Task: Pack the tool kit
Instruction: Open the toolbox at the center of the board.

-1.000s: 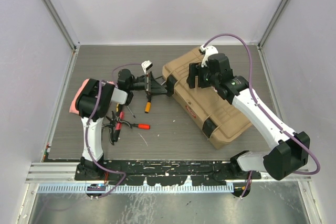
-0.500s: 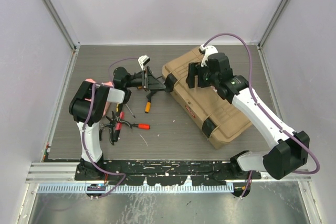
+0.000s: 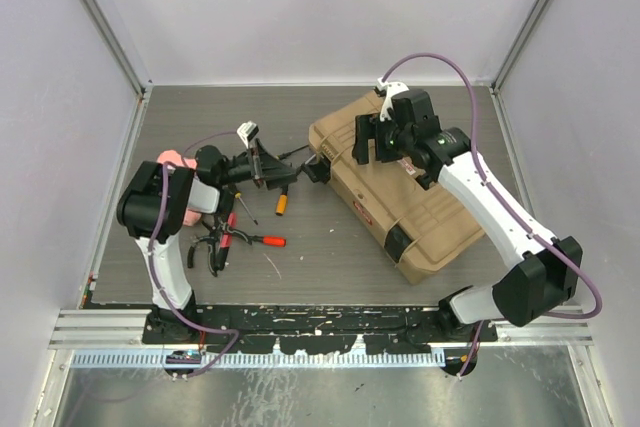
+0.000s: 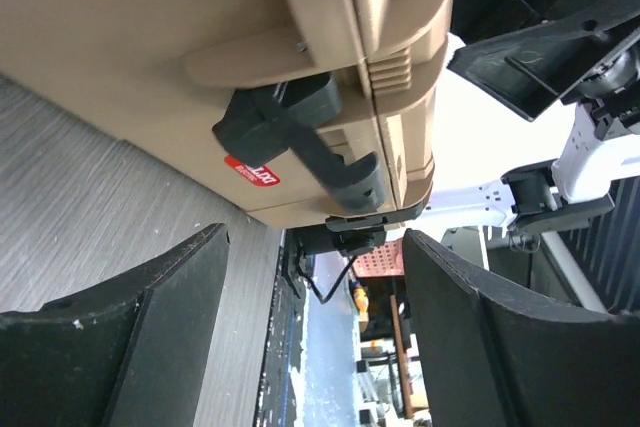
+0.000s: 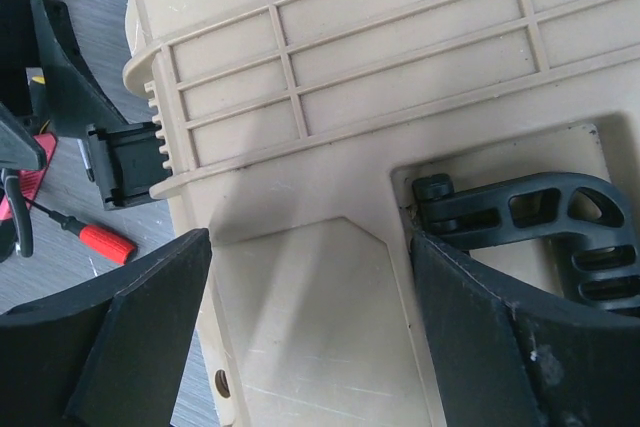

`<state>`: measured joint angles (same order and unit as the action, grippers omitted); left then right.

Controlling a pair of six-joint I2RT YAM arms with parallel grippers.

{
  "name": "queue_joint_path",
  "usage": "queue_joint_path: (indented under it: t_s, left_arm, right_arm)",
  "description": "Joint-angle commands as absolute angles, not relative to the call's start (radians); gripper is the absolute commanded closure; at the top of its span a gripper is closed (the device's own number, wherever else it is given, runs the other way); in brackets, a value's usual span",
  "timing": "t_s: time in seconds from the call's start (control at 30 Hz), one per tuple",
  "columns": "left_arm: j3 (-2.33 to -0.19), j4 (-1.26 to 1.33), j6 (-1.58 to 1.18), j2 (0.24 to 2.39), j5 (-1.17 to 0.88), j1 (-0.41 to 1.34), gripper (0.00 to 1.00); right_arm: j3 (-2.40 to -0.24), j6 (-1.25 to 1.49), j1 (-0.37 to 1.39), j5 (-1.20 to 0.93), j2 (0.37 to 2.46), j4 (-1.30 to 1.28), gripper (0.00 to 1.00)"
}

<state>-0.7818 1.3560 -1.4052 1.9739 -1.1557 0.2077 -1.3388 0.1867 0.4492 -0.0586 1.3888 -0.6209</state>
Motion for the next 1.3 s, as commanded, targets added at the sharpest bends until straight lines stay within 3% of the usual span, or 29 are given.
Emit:
queue_joint_path:
  t_s: [0.0,0.13,0.33,0.4,0.53,0.8,0.97,1.27]
  left_arm:
    - [-0.725,1.358,-1.345,1.889,-1.122,0.209,0.28]
    - [-0.676,1.107,-1.152,1.773,-1.088,0.207,0.27]
    - [-0.672,0.369,-0.705,1.403,-0.957,0.22,0.23]
    - [-0.654,0.256,-0.633,1.293,-0.917,0.232,0.19]
    - [-0.582,0.24,-0.667,1.108,-0.888,0.249,0.09]
    - [-0.513,0.193,-0.691,0.916,-0.752,0.442,0.04]
    - [-0.511,0.243,-0.688,0.933,-0.59,0.663,0.04]
    - [-0.483,0.614,-0.679,1.169,-0.336,0.98,0.03]
  right_arm:
    - [-1.38,0.229,0.465,-0.162,1.413,-0.65,0.14]
    - [-1.405,0.228,0.465,-0.196,1.396,-0.65,0.11]
    - [-1.441,0.209,0.465,-0.247,1.376,-0.658,0.09]
    - [-1.448,0.199,0.464,-0.307,1.368,-0.646,0.07]
    - [-1.472,0.203,0.464,-0.336,1.351,-0.631,0.06]
    - [-1.479,0.157,0.463,-0.179,1.269,-0.694,0.03]
    - [-1.408,0.162,0.463,-0.067,1.16,-0.757,0.03]
    - [-1.204,0.169,0.464,-0.047,0.939,-0.861,0.01]
